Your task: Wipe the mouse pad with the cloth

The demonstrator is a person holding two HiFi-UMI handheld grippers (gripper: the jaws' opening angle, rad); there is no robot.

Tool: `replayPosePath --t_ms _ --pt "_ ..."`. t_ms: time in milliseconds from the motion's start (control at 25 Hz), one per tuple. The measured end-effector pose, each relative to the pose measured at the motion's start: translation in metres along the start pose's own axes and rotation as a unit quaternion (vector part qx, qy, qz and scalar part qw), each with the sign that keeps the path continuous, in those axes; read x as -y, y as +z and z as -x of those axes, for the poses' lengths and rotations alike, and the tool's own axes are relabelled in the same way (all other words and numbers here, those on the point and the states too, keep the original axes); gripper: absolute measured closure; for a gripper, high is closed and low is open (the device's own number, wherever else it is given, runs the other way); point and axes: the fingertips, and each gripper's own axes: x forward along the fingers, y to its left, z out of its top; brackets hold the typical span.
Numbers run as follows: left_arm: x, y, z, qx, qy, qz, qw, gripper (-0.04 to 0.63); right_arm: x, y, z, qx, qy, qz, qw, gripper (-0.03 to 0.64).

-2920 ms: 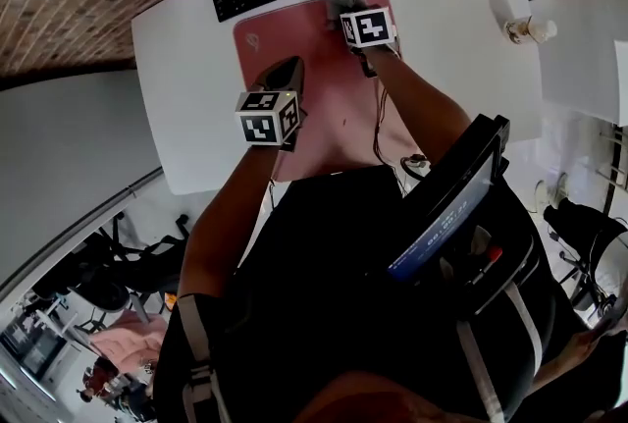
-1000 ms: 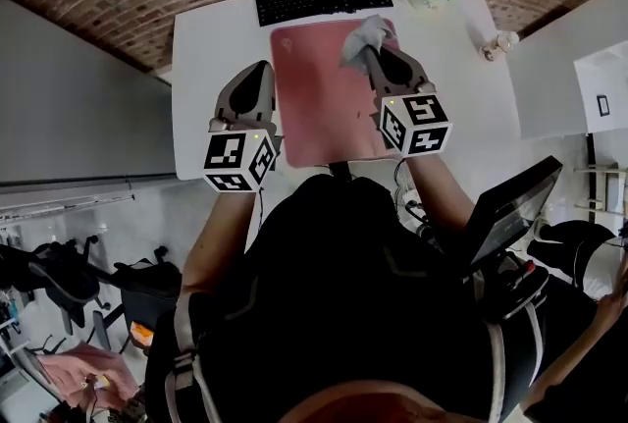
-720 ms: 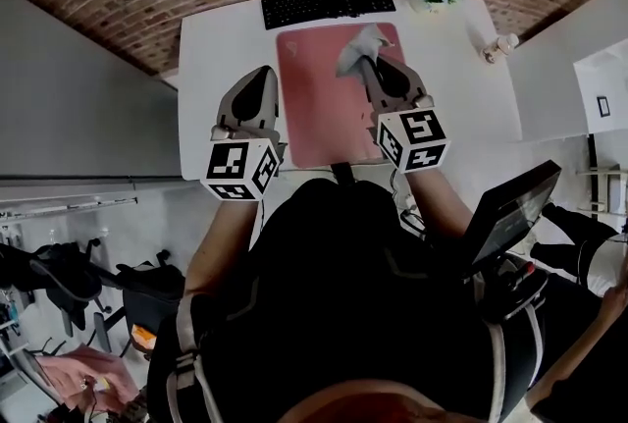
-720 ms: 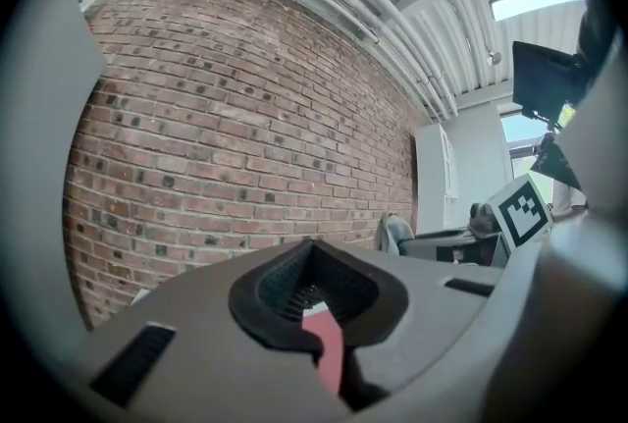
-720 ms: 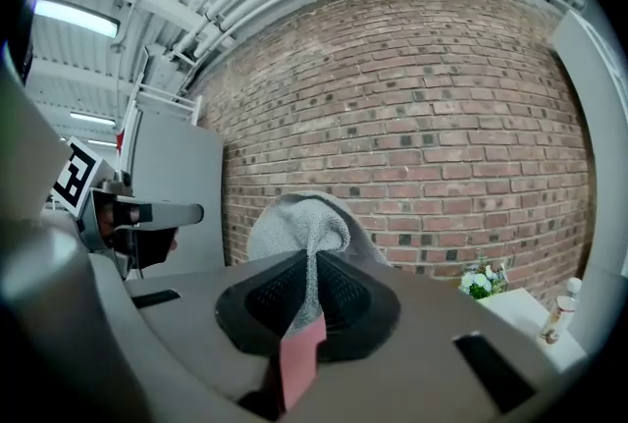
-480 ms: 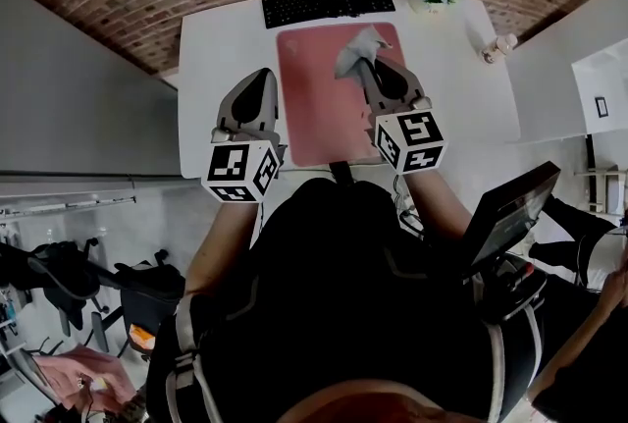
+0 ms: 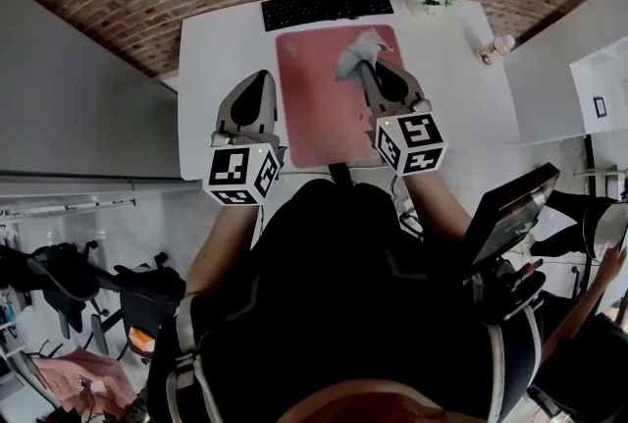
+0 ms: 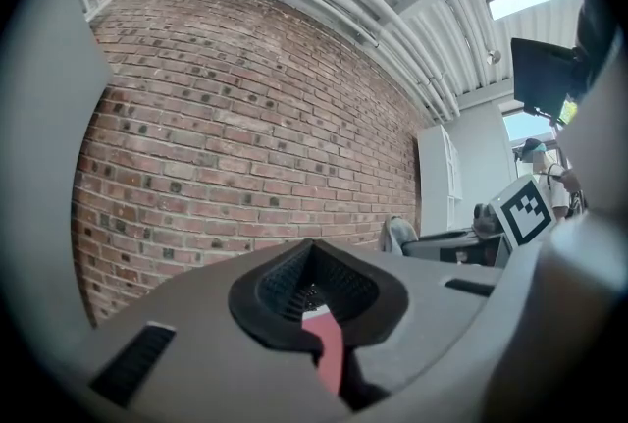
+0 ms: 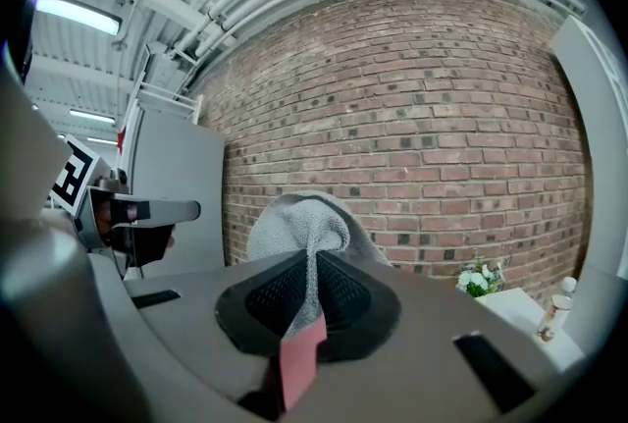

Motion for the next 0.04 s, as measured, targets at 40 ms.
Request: replayPosePath --t_ms 40 --pt "0.0008 -0.0001 0.0004 0.000 0.000 0.000 1.0000 0.595 0.0002 0.0000 0.0008 0.000 0.001 0.000 1.000 0.584"
